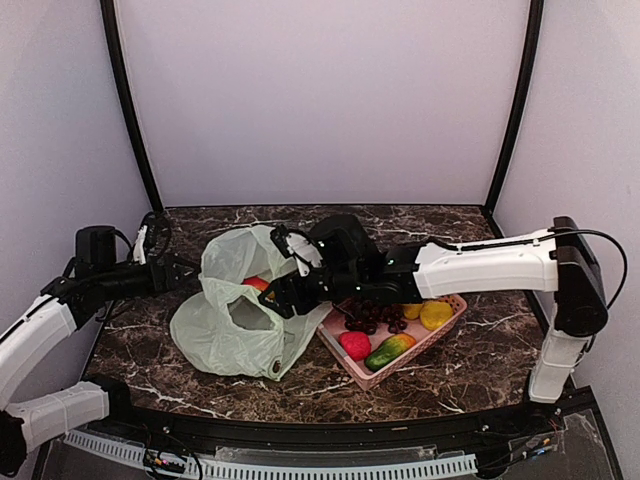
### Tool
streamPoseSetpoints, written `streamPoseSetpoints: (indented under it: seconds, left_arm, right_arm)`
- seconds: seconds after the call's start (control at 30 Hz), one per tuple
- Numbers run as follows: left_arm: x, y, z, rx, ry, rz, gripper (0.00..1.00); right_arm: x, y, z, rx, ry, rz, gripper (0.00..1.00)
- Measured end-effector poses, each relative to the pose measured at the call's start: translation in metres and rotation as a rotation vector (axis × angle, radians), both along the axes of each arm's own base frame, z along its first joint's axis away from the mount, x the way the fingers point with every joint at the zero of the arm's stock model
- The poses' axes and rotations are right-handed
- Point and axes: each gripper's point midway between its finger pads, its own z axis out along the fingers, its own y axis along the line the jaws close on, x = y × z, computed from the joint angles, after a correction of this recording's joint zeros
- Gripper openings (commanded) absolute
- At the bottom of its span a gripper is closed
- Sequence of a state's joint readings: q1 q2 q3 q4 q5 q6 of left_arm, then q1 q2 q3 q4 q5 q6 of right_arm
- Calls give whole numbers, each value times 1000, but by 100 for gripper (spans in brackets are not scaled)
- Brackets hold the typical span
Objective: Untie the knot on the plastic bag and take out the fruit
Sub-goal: Adjust the bag opening for the takeout bag, then reach into the gripper in the takeout bag.
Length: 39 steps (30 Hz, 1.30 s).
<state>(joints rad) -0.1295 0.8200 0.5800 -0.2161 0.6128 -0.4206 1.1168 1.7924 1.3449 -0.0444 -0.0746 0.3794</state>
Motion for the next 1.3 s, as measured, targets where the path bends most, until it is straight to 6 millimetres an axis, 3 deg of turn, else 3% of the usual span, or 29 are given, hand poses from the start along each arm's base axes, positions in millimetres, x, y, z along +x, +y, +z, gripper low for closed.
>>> streamPoseSetpoints:
  seconds: [0.07, 0.13, 0.3, 0.5, 0.63, 0.77, 0.83, 0.9, 1.07, 1.17, 1.3]
  left_arm:
    - [-1, 0, 10, -13, -30, 8, 83]
    - [1, -1, 18, -32, -50, 12, 84]
    - [7, -12, 8, -54, 3, -13, 89]
    - [7, -31, -8, -78, 76, -81, 91]
    - [6, -44, -5, -105, 72, -124, 90]
    - [4, -50, -7, -118, 73, -146, 76]
    - [2, -52, -11, -121, 85, -152, 63]
    - [0, -53, -17, -117, 97, -161, 43]
    - [-8, -55, -30, -91, 120, -187, 6]
    - [-11, -54, -36, -79, 130, -196, 1]
    - [-16, -54, -42, -61, 131, -211, 1]
  right_arm:
    - [-4, 5, -12, -15, 21, 25, 63]
    - [-10, 10, -23, -26, 51, 50, 47]
    - [-24, 21, -31, -19, 97, 110, 18]
    - [-44, 34, -33, 5, 124, 181, 6]
    - [-55, 46, -55, -20, 155, 220, 5]
    - [-62, 49, -80, -62, 186, 238, 5]
    - [-63, 49, -83, -68, 190, 239, 7]
    - [-63, 49, -82, -65, 187, 239, 14]
    - [-60, 47, -83, -73, 184, 214, 48]
    - [-58, 37, -79, -86, 169, 187, 63]
    - [-52, 28, -51, -66, 117, 151, 69]
